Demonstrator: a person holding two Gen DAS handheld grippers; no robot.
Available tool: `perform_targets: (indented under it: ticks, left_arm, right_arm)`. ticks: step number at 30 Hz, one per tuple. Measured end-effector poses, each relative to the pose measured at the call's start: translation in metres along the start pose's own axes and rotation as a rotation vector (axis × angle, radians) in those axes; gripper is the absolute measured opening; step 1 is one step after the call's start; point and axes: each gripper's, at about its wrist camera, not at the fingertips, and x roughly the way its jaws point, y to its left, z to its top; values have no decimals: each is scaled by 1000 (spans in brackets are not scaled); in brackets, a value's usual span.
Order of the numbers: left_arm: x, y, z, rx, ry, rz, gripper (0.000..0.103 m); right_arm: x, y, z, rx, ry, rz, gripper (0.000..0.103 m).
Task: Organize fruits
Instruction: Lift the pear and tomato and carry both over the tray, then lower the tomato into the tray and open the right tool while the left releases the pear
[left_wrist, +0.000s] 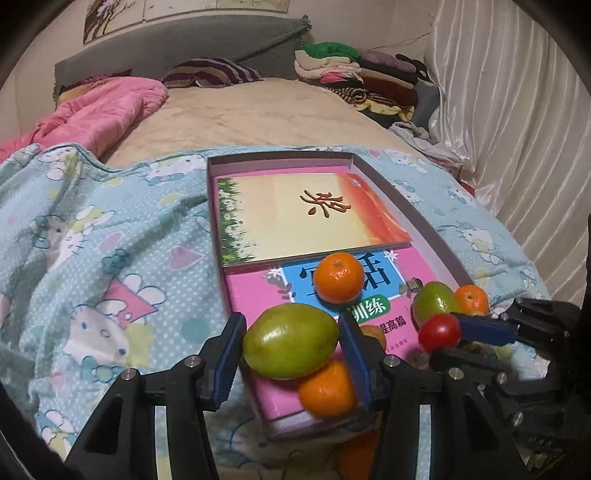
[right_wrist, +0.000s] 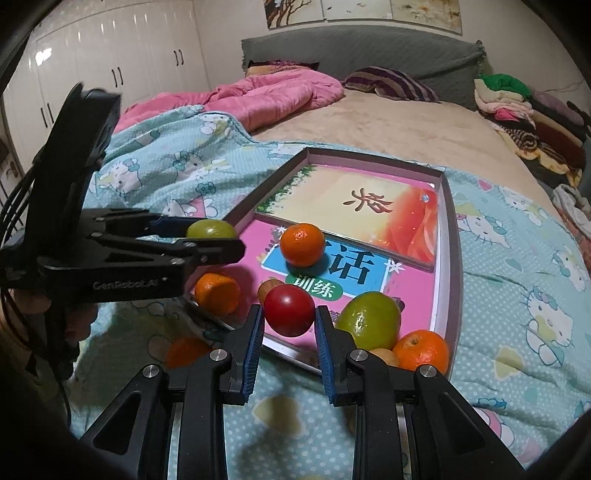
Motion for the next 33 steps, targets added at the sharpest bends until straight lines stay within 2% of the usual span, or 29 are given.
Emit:
perform_targets:
  ticks: [3,5,20,33]
  left_arm:
    - [9,-3,1,19,19,8,51]
    - [14,-2,0,18,22,6,47]
    - [15,1,1,3,18,-8,47]
    - [15,2,1,-2,19,-8,47]
  right_arm:
    - [4,0,-1,-5,12,-2,28]
    - [4,-1,-1,-1,15,0,29]
    - [14,-6,-5,26,37,2,29]
    - [9,-8,-7,35,22,0,36]
